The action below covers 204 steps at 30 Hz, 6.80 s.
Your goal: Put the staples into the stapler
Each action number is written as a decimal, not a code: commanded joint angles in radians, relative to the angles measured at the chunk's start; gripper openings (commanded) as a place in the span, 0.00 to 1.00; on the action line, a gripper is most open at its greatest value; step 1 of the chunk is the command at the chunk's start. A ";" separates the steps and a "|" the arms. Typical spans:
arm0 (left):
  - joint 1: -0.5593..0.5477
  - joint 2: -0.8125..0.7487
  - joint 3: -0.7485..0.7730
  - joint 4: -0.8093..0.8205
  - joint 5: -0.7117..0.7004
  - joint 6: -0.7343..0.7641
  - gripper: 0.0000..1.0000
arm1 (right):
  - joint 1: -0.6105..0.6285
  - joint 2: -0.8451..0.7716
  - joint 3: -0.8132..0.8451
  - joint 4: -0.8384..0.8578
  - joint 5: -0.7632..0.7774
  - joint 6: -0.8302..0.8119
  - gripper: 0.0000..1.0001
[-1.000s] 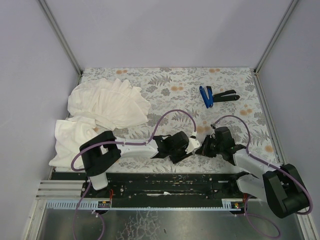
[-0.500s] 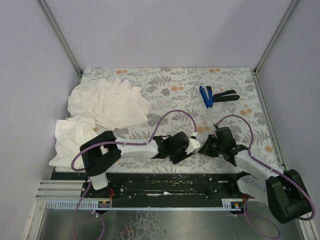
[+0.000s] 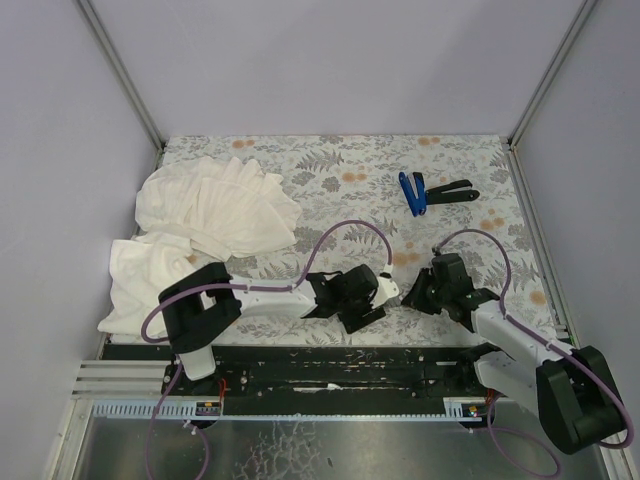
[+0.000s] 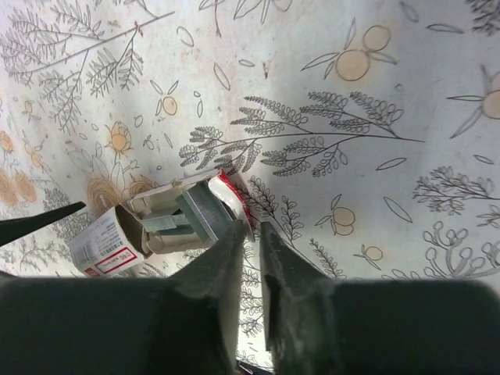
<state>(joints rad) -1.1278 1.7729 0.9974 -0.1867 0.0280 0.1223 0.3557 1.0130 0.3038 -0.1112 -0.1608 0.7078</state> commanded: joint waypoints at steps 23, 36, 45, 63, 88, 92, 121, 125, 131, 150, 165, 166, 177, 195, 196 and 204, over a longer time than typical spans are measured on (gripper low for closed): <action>0.817 -0.552 0.096 -0.012 -0.013 -0.331 1.00 | -0.013 0.188 0.758 -0.398 0.325 -0.324 0.75; 0.887 -0.696 -0.050 0.039 -0.366 -0.193 1.00 | -0.147 0.738 1.167 -0.327 0.302 -0.446 0.56; 0.887 -0.706 -0.060 0.052 -0.407 -0.166 1.00 | -0.214 1.047 1.502 -0.397 0.287 -0.496 0.49; 0.887 -0.700 -0.067 0.061 -0.381 -0.173 1.00 | -0.256 1.329 1.743 -0.464 0.207 -0.565 0.50; 0.887 -0.704 -0.063 0.053 -0.359 -0.188 1.00 | -0.251 1.315 1.567 -0.482 -0.037 -0.670 0.47; 0.887 -0.697 -0.059 0.052 -0.328 -0.204 1.00 | -0.235 1.214 1.397 -0.426 -0.049 -0.657 0.44; 0.665 -0.505 -0.164 0.411 0.305 -0.913 0.80 | 0.026 0.525 0.614 0.212 -0.049 -0.543 0.17; 0.649 -0.433 -0.179 0.507 0.390 -0.978 0.80 | 0.055 0.466 0.563 0.298 -0.107 -0.542 0.16; 0.612 -0.298 -0.121 0.570 0.425 -1.066 0.80 | 0.092 0.445 0.528 0.384 -0.097 -0.558 0.15; 0.549 -0.121 -0.028 0.486 0.273 -1.227 0.53 | 0.273 0.395 0.444 0.518 0.271 -0.661 0.14; 0.550 -0.140 -0.099 0.494 0.192 -1.247 0.37 | 0.310 0.374 0.419 0.540 0.302 -0.675 0.14; 0.550 -0.137 -0.102 0.495 0.194 -1.249 0.36 | 0.313 0.374 0.416 0.543 0.304 -0.677 0.14; 0.549 -0.089 -0.108 0.532 0.231 -1.281 0.31 | 0.367 0.384 0.411 0.550 0.382 -0.740 0.14; 0.544 -0.117 -0.124 0.533 0.236 -1.245 0.00 | 0.376 0.335 0.383 0.502 0.275 -0.593 0.45; 0.545 -0.120 -0.123 0.530 0.235 -1.233 0.00 | 0.376 0.314 0.387 0.478 0.268 -0.586 0.50; 0.545 -0.153 -0.136 0.535 0.245 -1.160 0.00 | 0.376 0.183 0.421 0.324 0.240 -0.544 0.73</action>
<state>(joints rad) -0.5755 1.6558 0.8764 0.3061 0.2546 -1.0977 0.7216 1.2472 0.6716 0.2623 0.1036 0.1123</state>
